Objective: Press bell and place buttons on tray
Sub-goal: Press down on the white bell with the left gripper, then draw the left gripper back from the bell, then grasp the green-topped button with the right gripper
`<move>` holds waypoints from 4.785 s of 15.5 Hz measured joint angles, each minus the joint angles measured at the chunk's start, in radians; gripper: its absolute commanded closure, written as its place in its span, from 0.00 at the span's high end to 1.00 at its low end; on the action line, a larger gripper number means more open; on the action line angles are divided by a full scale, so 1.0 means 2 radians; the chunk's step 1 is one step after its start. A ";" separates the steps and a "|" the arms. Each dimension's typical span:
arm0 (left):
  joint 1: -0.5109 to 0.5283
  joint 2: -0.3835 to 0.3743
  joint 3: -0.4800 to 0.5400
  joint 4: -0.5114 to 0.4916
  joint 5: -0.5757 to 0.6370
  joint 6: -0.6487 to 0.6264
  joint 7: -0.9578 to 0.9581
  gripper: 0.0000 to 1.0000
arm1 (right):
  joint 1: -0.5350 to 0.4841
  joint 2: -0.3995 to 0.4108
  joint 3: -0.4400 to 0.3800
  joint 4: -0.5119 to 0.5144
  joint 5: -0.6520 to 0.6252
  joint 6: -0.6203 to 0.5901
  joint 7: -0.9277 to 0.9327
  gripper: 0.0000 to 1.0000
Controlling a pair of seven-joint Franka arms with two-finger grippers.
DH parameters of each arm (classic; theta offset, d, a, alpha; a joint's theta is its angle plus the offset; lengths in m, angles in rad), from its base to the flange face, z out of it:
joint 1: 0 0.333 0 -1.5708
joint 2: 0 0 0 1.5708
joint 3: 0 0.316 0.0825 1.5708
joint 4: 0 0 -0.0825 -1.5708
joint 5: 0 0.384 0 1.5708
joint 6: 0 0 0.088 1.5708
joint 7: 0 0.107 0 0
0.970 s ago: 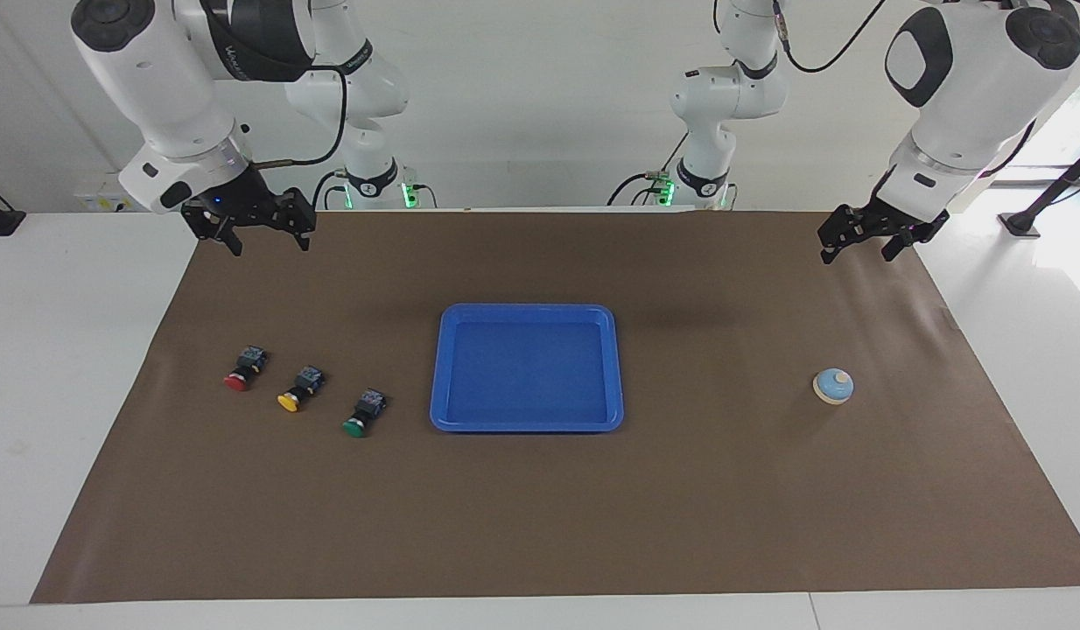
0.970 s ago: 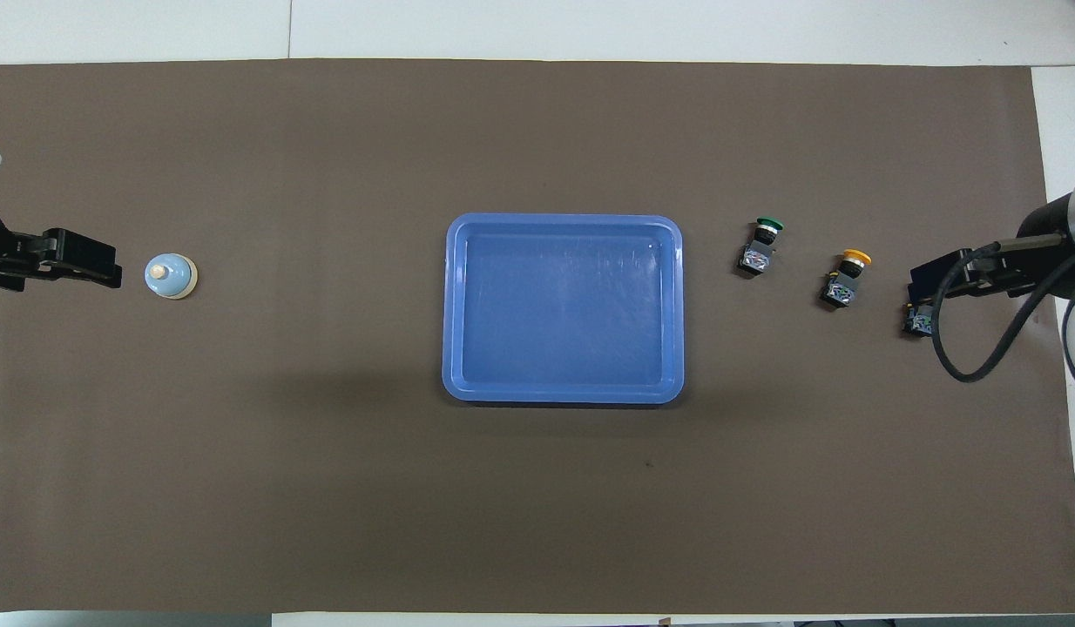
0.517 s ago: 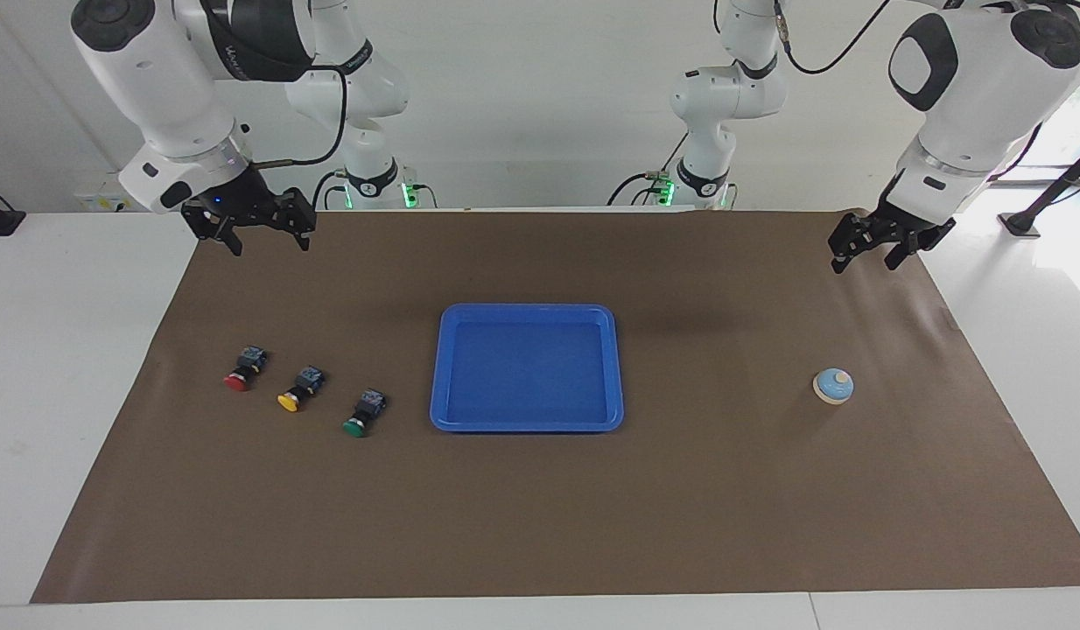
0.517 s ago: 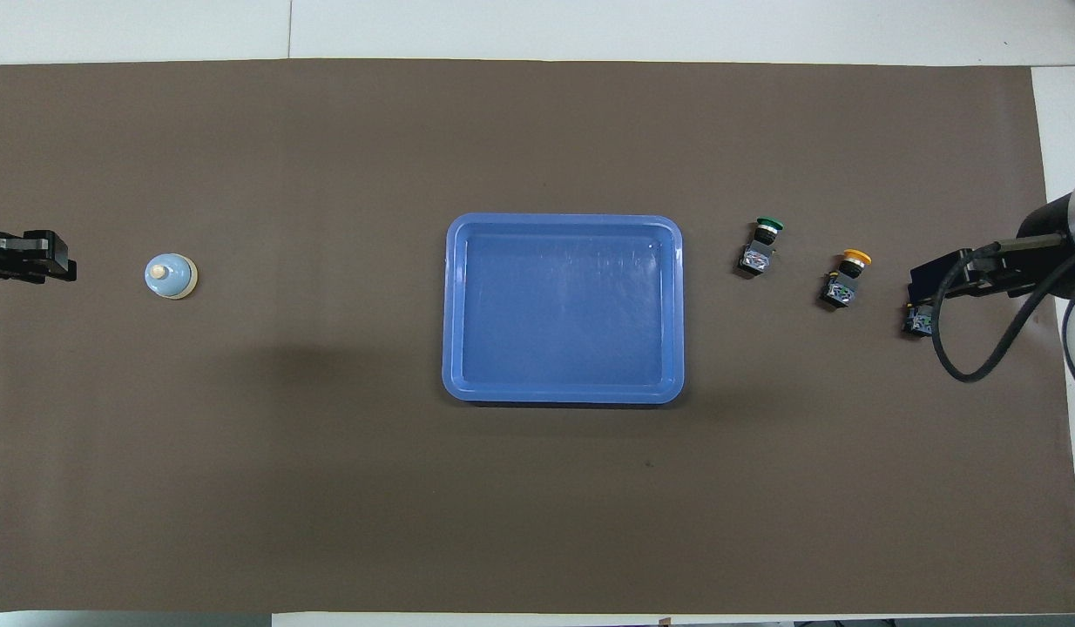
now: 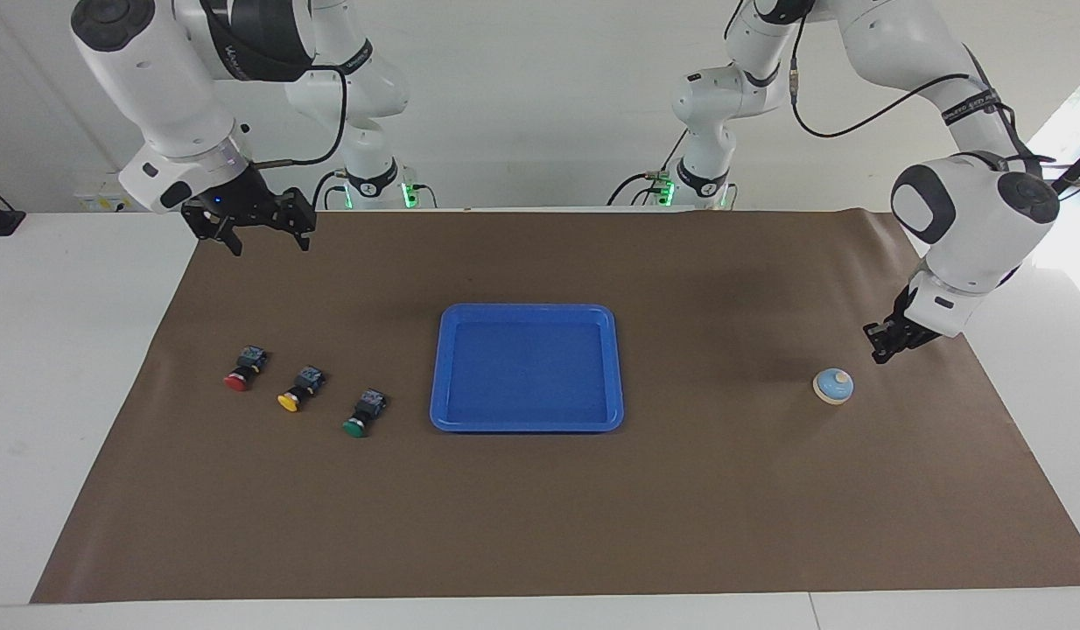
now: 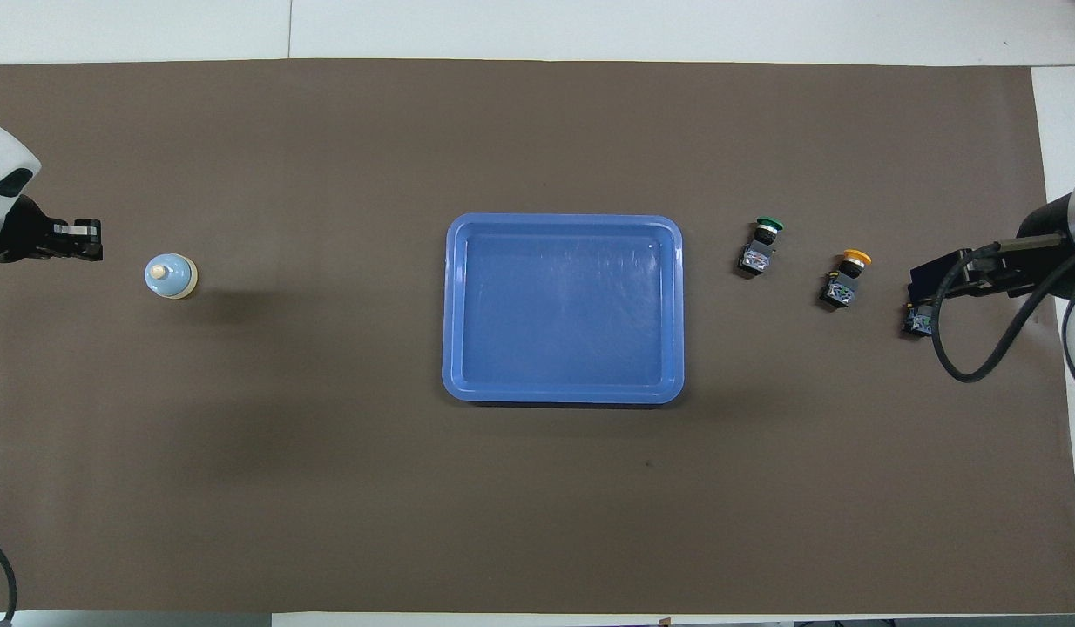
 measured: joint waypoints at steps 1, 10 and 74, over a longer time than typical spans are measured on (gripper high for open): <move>0.001 0.002 0.000 -0.006 0.000 0.008 0.002 0.00 | 0.000 0.000 0.000 0.000 0.000 0.000 0.000 1.00; -0.008 0.022 -0.008 -0.018 0.000 0.033 0.002 0.00 | 0.000 0.000 0.000 0.000 0.000 0.000 0.000 1.00; -0.059 -0.121 -0.006 0.094 -0.001 -0.308 -0.024 1.00 | 0.004 -0.001 0.004 -0.057 0.000 0.099 0.054 1.00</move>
